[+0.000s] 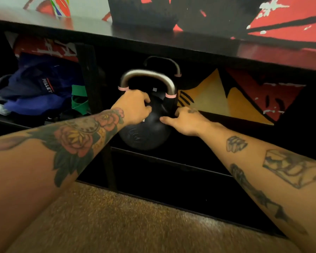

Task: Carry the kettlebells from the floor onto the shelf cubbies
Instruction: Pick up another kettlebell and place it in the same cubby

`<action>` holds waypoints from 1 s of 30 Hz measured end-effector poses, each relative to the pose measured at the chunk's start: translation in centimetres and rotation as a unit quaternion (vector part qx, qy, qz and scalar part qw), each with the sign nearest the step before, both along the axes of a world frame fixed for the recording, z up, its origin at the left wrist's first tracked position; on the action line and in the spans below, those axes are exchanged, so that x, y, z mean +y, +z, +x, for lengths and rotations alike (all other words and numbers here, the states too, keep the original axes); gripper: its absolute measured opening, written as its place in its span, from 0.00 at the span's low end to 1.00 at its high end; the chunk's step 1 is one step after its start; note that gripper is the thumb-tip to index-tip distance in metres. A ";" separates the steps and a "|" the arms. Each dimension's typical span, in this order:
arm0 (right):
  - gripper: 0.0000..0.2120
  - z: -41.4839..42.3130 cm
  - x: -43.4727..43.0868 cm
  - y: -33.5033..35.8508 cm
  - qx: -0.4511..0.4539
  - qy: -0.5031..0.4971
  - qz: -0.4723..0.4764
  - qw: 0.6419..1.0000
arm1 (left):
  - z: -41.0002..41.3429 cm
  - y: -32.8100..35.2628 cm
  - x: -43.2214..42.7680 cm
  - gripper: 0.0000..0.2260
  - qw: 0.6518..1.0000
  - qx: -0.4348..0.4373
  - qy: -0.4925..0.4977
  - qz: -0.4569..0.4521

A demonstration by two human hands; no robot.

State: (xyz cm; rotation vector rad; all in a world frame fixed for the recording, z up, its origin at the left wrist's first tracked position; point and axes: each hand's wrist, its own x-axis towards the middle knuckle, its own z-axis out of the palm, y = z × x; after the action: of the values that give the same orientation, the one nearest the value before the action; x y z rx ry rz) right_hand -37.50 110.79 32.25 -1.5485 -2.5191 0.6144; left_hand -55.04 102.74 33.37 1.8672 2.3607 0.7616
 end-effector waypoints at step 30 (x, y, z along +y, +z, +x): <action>0.36 20.3 -38.1 34.8 -0.047 0.097 -0.011 0.994 | 17.7 31.6 -43.6 0.16 0.982 -0.096 0.122 -0.105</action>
State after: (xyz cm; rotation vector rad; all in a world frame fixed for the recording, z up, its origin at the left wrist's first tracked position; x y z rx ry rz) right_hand -17.24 72.66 67.01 -1.3793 -2.7664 0.6062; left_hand -37.29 59.12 64.97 1.3773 2.4606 0.6445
